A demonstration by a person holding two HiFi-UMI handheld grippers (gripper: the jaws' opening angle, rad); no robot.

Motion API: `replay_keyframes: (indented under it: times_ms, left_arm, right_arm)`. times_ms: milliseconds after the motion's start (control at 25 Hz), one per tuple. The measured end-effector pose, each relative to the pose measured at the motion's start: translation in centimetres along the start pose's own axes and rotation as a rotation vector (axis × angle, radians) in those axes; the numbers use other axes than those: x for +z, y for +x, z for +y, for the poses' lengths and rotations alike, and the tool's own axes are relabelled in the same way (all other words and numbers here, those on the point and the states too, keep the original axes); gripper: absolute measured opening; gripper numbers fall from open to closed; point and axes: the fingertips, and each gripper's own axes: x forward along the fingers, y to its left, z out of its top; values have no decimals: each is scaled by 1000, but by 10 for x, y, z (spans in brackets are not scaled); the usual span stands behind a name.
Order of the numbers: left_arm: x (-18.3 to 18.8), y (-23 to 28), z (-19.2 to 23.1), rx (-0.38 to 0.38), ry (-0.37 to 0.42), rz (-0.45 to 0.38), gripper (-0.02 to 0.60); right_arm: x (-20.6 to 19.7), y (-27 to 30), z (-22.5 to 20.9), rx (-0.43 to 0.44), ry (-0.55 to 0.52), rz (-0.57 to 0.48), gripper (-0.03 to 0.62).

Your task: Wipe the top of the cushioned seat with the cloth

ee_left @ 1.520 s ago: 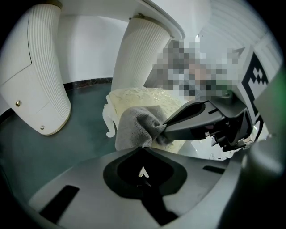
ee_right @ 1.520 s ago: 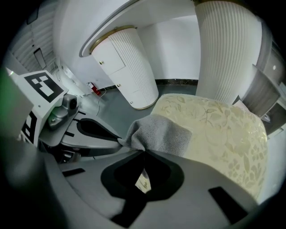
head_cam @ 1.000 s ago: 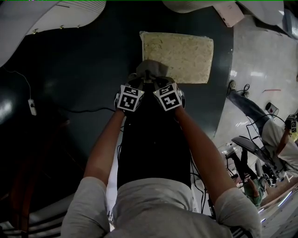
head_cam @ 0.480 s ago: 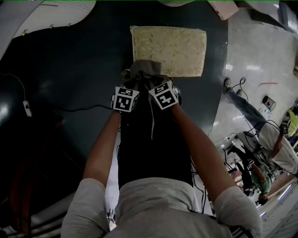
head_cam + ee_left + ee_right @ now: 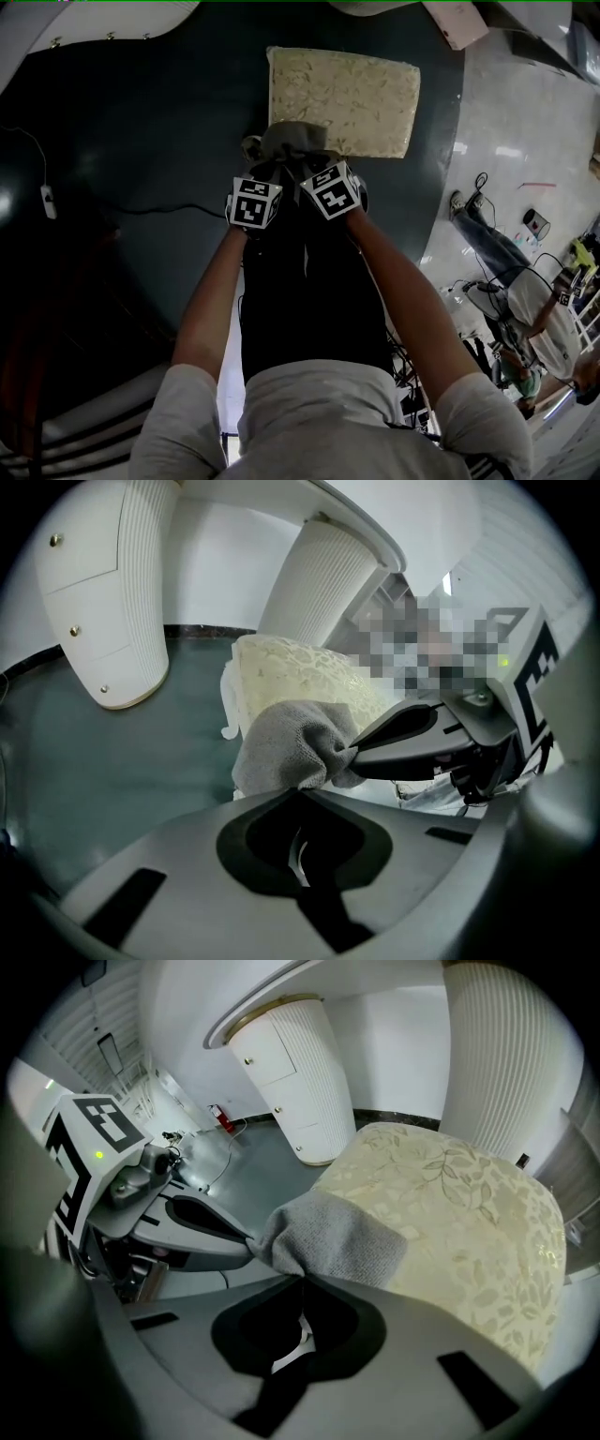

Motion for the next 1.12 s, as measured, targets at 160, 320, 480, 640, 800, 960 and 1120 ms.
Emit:
replay_keyframes:
  times_ms: [160, 320, 480, 640, 800, 960, 1120]
  left_arm:
    - [-1, 5, -9, 8, -20, -11, 18]
    - [-2, 13, -19, 13, -23, -8, 18]
    - [0, 17, -29, 10, -10, -5, 18]
    - [4, 21, -38, 13, 7, 3, 18]
    - [11, 25, -47, 10, 37, 9, 18]
    - [17, 30, -57, 5, 52, 10, 18]
    - [23, 36, -67, 3, 73, 26, 18]
  right_arm:
    - [-5, -3, -6, 5, -15, 0, 14]
    - [-15, -7, -15, 7, -25, 5, 14]
    - [-20, -13, -24, 0, -11, -6, 14]
    - [-27, -19, -32, -1, 9, -19, 14]
    - [-32, -26, -41, -6, 30, -35, 14]
    - [-38, -34, -49, -10, 74, -45, 14]
    - [-45, -39, -60, -17, 90, -64, 14]
